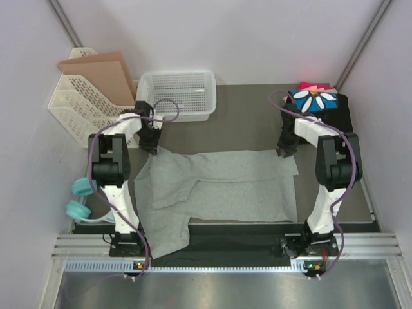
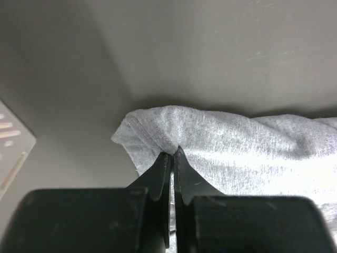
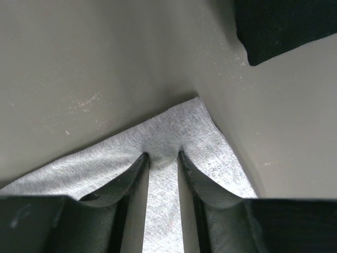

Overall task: Fold and stack the t-shirts
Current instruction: Fold the flattened tshirt in 1/3 of the way

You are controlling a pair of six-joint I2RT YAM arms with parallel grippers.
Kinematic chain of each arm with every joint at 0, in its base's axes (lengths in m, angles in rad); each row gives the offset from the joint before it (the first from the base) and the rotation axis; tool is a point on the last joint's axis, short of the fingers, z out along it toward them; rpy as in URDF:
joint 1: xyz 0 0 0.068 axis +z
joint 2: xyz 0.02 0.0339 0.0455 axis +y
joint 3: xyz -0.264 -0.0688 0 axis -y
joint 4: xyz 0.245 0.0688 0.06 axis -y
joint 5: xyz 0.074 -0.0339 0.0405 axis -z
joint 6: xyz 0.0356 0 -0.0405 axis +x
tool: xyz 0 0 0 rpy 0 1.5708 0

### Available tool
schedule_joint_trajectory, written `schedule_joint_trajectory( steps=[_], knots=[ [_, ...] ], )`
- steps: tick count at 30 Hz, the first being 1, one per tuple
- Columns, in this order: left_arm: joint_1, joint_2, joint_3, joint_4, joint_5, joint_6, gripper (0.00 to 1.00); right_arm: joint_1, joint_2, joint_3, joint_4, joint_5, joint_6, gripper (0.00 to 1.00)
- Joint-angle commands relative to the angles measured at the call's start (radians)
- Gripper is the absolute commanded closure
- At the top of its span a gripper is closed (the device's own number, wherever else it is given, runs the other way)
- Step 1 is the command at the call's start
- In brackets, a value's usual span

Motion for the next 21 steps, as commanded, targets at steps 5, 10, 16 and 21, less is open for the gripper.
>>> schedule_joint_trajectory(
  steps=[5,10,16,21],
  knots=[
    [0.113,-0.107,0.023,0.015,-0.101,0.079,1.0,-0.026,0.051,-0.035,0.09,0.076,-0.012,0.77],
    [0.156,-0.126,0.02,0.006,-0.105,0.12,1.0,-0.027,0.072,-0.032,0.09,0.084,-0.008,0.79],
    [0.133,-0.133,0.033,-0.043,-0.045,0.12,0.78,-0.027,0.079,-0.027,0.081,0.085,-0.009,0.78],
    [0.099,-0.187,0.043,-0.08,-0.042,0.142,0.35,-0.027,0.066,-0.018,0.07,0.098,-0.011,0.66]
  ],
)
